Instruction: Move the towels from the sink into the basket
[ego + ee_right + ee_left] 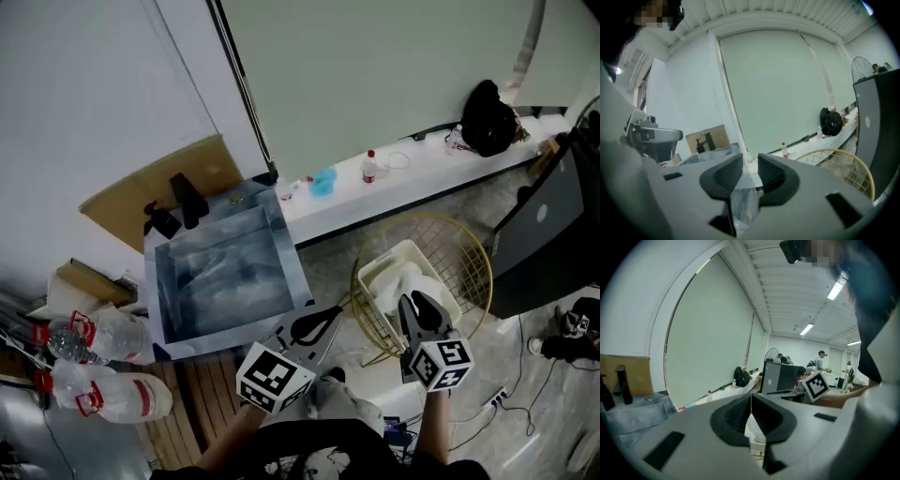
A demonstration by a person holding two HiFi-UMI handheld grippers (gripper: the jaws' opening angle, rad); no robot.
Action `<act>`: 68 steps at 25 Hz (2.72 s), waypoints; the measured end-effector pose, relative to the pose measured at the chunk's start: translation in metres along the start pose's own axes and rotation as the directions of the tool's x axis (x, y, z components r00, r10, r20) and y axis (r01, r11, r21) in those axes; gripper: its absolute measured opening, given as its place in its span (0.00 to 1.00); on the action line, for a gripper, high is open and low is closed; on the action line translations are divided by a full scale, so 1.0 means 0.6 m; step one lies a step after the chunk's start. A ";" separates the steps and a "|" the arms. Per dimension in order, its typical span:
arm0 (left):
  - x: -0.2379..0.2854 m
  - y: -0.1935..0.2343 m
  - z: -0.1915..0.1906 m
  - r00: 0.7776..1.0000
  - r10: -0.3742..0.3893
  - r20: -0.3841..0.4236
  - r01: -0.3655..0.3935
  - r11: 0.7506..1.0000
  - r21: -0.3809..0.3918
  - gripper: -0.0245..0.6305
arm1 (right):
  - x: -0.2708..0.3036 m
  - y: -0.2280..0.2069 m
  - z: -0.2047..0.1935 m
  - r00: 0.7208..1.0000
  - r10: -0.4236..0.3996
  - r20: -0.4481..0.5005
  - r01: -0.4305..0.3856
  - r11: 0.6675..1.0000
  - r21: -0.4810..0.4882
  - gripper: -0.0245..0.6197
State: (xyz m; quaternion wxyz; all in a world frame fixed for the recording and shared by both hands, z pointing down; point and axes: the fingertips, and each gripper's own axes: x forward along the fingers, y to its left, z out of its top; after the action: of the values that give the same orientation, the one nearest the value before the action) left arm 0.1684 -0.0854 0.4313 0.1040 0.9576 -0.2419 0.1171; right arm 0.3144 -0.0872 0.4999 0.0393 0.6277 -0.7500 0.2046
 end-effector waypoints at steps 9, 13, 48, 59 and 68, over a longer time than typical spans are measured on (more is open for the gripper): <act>-0.167 0.042 -0.030 0.990 0.137 0.043 -0.135 0.990 -0.034 0.05 | -0.002 0.170 0.011 0.993 0.122 0.006 -0.121 0.990 -0.070 0.19; -0.253 0.057 -0.056 0.979 0.195 0.052 -0.192 0.979 -0.063 0.05 | -0.016 0.259 0.008 0.985 0.174 0.008 -0.173 0.980 -0.102 0.19; -0.594 0.065 -0.142 0.917 0.359 0.173 -0.338 0.931 -0.137 0.05 | -0.113 0.697 -0.088 0.899 0.433 -0.069 -0.433 0.851 -0.297 0.05; -0.569 0.043 -0.132 0.935 0.305 0.179 -0.290 0.951 -0.107 0.05 | -0.128 0.658 -0.075 0.924 0.380 -0.046 -0.375 0.875 -0.307 0.05; -0.574 0.036 -0.132 0.936 0.295 0.193 -0.279 0.954 -0.110 0.05 | -0.138 0.613 -0.055 0.945 0.325 -0.027 -0.315 0.891 -0.328 0.05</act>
State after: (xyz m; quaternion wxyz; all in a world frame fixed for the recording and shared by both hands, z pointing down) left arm -0.1504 0.0676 0.4151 0.0987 0.9139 -0.3931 0.0209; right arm -0.0271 0.0482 0.4091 0.0980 0.4832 -0.8671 0.0717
